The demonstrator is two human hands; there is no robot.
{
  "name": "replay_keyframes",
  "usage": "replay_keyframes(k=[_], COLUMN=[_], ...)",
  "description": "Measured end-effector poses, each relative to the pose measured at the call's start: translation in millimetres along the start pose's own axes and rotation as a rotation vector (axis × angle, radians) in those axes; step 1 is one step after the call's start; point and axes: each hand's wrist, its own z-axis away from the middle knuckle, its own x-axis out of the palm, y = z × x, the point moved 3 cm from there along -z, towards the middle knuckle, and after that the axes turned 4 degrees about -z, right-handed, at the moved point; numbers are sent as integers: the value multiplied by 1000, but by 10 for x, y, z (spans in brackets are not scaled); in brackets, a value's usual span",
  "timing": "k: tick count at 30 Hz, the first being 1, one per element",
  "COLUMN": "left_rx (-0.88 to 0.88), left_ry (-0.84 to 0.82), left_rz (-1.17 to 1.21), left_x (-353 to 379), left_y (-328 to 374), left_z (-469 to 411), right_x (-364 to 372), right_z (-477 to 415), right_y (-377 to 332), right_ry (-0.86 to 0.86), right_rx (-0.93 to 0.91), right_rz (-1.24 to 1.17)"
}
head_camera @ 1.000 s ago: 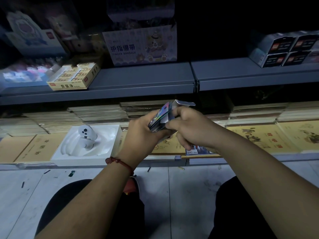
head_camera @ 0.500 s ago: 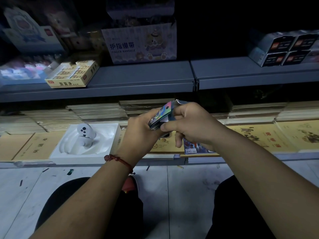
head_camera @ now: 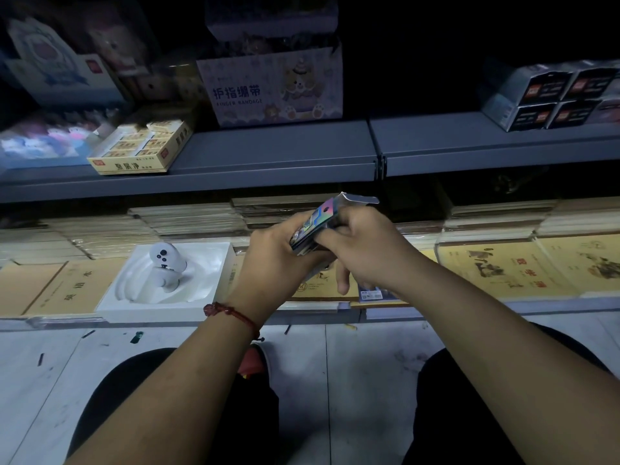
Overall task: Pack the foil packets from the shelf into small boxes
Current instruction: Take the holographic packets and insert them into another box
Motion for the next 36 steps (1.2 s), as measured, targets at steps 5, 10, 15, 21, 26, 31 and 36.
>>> replay_keyframes(k=[5,10,15,21,26,31,36], left_rx=[-78,-119,-108,-104,-75,-24,-39], left_ry=[-14,-12,6,18,13,-11,-14], left_rz=[-33,-82,-70,-47,-92,-117,-135], left_x=[21,11,9,5,14,16,35], left_y=[-79,-181,-162,-164,-167,-171,-206], left_z=[-24,-35,-21,-11,-15,-3,-9], right_x=[-138,-229,-220,-219,-232,-212,-218], right_z=[59,68,32,34,12,16,5], right_y=[-47,-83,-56,-14,1,12,26], right_ry=[184,309,239,164,184,94,138], right_rx=[-110,-212,-118,0,24,94,61], right_rz=[24,-25,-141,-298,-394,-411,-456])
